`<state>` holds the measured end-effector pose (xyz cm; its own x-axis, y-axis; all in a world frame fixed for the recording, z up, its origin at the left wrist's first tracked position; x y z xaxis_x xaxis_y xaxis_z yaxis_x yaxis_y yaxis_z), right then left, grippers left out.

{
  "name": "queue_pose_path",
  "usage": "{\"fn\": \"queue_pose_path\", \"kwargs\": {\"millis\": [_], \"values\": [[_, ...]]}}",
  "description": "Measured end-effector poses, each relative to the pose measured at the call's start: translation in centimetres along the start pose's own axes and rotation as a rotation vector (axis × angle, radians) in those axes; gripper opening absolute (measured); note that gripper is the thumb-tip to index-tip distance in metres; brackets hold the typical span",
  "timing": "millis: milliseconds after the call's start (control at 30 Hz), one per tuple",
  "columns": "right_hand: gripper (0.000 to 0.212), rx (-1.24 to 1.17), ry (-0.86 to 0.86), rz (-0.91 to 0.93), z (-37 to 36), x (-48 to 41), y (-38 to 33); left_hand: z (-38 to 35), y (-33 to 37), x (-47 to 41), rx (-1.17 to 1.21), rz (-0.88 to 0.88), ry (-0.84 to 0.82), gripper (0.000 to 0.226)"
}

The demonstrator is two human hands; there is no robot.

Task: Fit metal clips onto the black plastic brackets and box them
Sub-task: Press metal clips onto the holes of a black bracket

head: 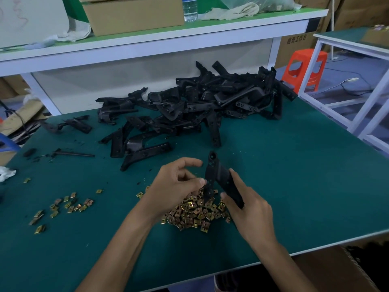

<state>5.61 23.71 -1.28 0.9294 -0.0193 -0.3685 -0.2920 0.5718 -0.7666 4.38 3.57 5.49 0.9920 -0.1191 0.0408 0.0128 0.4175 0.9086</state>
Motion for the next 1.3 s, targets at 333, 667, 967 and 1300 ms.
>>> {"fn": "queue_pose_path", "kwargs": {"millis": [333, 667, 967, 1300], "values": [[0.066, -0.037, 0.008, -0.034, 0.2, 0.0, 0.1, -1.1, 1.2, -0.4, -0.068, -0.049, -0.055, 0.030], [0.066, -0.351, 0.129, -0.249, 1.0, -0.3, 2.3, -4.8, -2.0, -3.0, -0.808, -0.188, 0.042, 0.024], [0.065, -0.358, 0.127, -0.251, 0.9, -0.3, 2.4, -7.0, -2.4, -4.0, -0.922, -0.177, 0.022, 0.013], [0.062, -0.237, 0.067, -0.182, 0.6, -0.1, 1.7, -0.7, 0.6, -2.2, -0.076, -0.080, 0.166, 0.014]]}}
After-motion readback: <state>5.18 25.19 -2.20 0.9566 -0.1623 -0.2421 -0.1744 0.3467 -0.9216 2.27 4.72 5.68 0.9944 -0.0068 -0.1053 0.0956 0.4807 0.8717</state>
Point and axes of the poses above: each hand's wrist, its own x-axis away from the middle knuckle, its own z-axis out of the back of the hand, y = z × x, the point moved 7 cm from there along -x, towards the middle knuckle, and after that the axes turned 8 degrees about -x, right-handed, at the moved point
